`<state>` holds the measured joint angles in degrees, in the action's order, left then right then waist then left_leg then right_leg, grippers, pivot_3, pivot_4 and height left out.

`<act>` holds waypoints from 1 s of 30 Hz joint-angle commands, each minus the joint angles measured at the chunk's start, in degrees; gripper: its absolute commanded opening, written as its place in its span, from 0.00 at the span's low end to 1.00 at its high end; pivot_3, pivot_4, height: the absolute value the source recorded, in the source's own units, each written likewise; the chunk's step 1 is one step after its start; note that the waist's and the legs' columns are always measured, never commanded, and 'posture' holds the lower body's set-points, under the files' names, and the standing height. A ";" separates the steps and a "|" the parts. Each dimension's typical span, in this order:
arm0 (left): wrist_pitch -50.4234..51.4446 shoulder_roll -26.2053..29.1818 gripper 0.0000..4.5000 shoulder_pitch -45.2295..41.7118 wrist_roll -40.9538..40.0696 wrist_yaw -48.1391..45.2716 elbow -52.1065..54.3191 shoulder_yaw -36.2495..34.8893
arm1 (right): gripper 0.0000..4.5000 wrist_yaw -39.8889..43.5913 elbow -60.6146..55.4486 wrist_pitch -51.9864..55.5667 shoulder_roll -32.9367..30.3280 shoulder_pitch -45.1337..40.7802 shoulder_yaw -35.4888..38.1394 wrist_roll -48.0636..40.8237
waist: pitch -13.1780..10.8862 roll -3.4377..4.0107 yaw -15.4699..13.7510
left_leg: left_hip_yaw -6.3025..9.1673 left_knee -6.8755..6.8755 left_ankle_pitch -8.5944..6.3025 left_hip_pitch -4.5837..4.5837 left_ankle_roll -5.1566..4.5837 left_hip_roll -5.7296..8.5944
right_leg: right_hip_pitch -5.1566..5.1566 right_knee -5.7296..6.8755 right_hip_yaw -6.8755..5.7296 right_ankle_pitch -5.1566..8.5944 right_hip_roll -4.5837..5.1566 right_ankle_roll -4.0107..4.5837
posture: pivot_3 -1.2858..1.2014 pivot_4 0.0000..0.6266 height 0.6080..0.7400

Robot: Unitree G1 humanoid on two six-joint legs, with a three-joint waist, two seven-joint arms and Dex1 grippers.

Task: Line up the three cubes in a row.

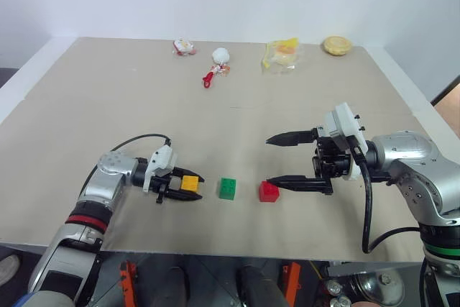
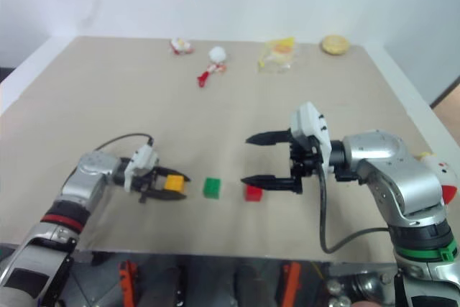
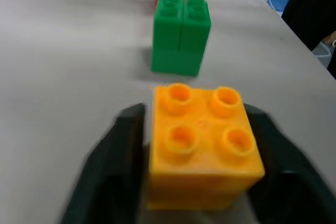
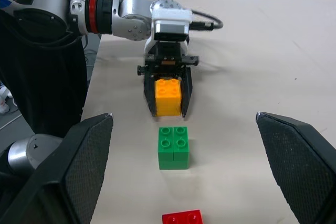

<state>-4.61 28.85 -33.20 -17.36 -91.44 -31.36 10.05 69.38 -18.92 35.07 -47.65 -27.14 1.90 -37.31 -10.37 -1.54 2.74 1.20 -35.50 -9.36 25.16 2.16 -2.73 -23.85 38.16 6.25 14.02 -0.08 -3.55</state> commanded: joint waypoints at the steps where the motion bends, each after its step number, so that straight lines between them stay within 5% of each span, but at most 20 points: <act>1: 0.80 1.24 0.90 -0.01 -1.83 -1.03 3.04 -1.57 | 1.00 0.01 -0.67 -0.68 -0.04 -1.07 0.68 -0.62 | 0.00 0.00 0.00 | 0.00 -0.01 0.00 0.01 0.00 0.00 | 0.00 0.00 0.00 0.00 0.00 0.00 | 0.52 0.24 1.00; 3: 1.65 1.63 0.99 -0.07 -2.61 -1.06 4.02 -1.60 | 1.00 0.02 -0.60 -0.62 -0.02 -1.16 0.73 -0.69 | 0.00 0.00 0.00 | 0.00 -0.02 0.00 0.00 0.00 0.00 | 0.01 0.00 0.00 -0.01 0.01 -0.01 | 0.52 0.24 1.00; 13: 16.92 1.65 0.99 -1.89 -10.99 5.72 17.66 -6.67 | 1.00 -1.79 -1.69 0.66 0.21 0.39 4.06 -3.29 | 0.00 0.00 0.00 | 0.01 -0.02 0.00 0.02 0.00 0.00 | 0.01 0.01 0.00 -0.01 0.00 -0.02 | 0.52 0.24 1.00; 17: 26.83 -4.30 0.99 -3.62 -17.19 27.20 23.68 -15.69 | 1.00 -12.45 -0.41 0.01 5.71 1.48 9.65 -4.39 | 0.00 0.00 -0.02 | 0.07 -0.08 0.00 0.00 -0.01 -0.01 | 0.06 0.04 -0.03 -0.02 -0.01 -0.08 | 0.52 0.24 1.00; 22: 22.43 -15.09 0.99 -0.86 -8.13 60.55 27.93 -23.15 | 1.00 -34.29 1.53 -4.25 18.90 3.64 13.39 2.24 | 0.03 -0.06 0.00 | 0.19 -0.29 0.01 -0.20 -0.01 0.05 | 0.42 0.02 -0.02 -0.12 0.00 -0.26 | 0.52 0.24 1.00; 26: 17.34 -20.94 0.99 4.31 -1.51 76.39 29.59 -25.22 | 1.00 -50.43 6.49 -11.00 28.73 6.35 14.30 11.98 | 0.05 -0.05 -0.06 | 0.13 -0.29 0.03 -0.26 0.01 0.04 | 0.41 0.04 0.08 -0.25 -0.03 -0.22 | 0.52 0.24 1.00; 30: 13.94 -22.27 0.99 6.94 3.05 84.30 27.27 -25.67 | 1.00 -56.98 12.13 -17.26 32.92 8.63 13.32 18.24 | 0.07 -0.10 -0.18 | 0.12 -0.26 0.12 -0.17 0.08 0.08 | 0.37 0.01 0.08 -0.28 -0.01 -0.23 | 0.52 0.24 1.00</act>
